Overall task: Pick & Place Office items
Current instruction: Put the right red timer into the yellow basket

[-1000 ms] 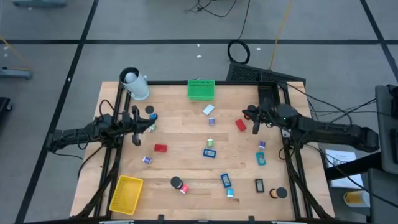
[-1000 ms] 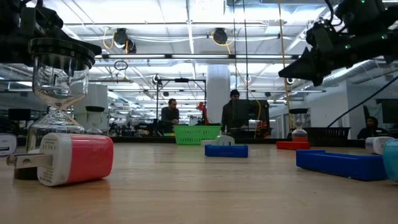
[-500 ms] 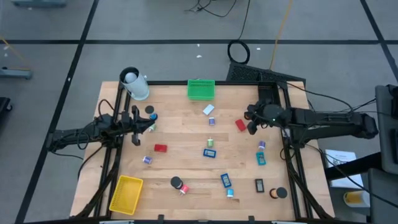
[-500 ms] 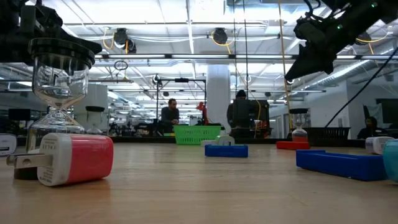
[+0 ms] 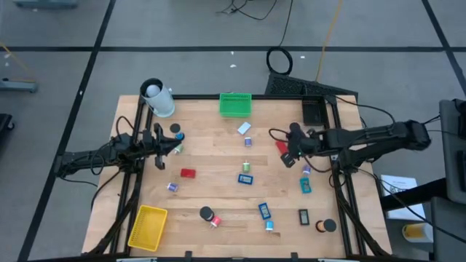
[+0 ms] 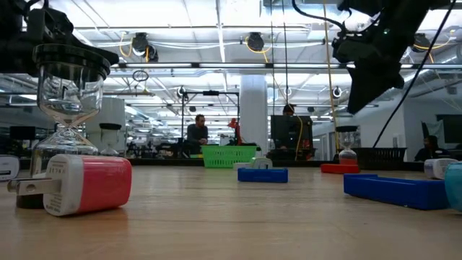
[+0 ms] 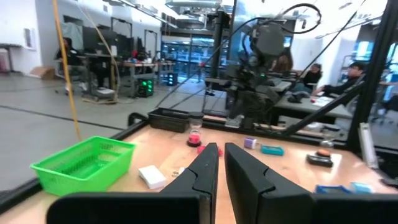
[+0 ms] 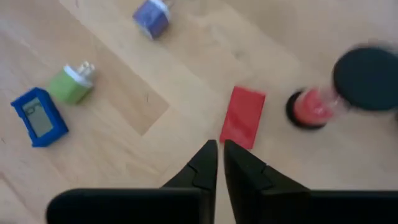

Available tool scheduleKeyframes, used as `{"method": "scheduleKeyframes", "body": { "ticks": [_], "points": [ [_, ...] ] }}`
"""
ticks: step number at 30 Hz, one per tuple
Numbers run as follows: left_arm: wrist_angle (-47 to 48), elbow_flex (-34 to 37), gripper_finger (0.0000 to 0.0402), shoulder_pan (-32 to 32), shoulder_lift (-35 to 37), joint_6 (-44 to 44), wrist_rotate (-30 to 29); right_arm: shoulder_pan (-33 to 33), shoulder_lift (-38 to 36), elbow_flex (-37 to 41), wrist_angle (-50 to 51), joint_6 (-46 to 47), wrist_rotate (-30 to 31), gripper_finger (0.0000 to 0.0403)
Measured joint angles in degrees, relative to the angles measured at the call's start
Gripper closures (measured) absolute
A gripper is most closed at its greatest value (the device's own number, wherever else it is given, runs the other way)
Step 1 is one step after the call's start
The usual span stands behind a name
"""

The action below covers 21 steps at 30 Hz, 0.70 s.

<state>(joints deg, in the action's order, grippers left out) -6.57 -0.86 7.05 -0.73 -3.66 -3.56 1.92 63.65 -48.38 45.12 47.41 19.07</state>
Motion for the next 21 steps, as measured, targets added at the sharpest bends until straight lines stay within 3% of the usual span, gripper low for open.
{"method": "scheduleKeyframes", "body": {
  "ticks": [6,14,21],
  "points": [
    [0.0,0.0,0.0364,0.0,0.0,1.52,-0.54,2.55,1.76,0.0,2.5,6.77,0.26,0.0305],
    [-0.11,0.0,0.0364,0.0,0.0,1.3,-1.02,3.34,2.08,1.11,2.61,8.92,1.78,0.0225],
    [-0.25,0.0,0.0364,0.0,0.0,-0.08,-0.99,2.64,2.09,1.95,1.98,8.35,0.2,0.021]
  ]
}}
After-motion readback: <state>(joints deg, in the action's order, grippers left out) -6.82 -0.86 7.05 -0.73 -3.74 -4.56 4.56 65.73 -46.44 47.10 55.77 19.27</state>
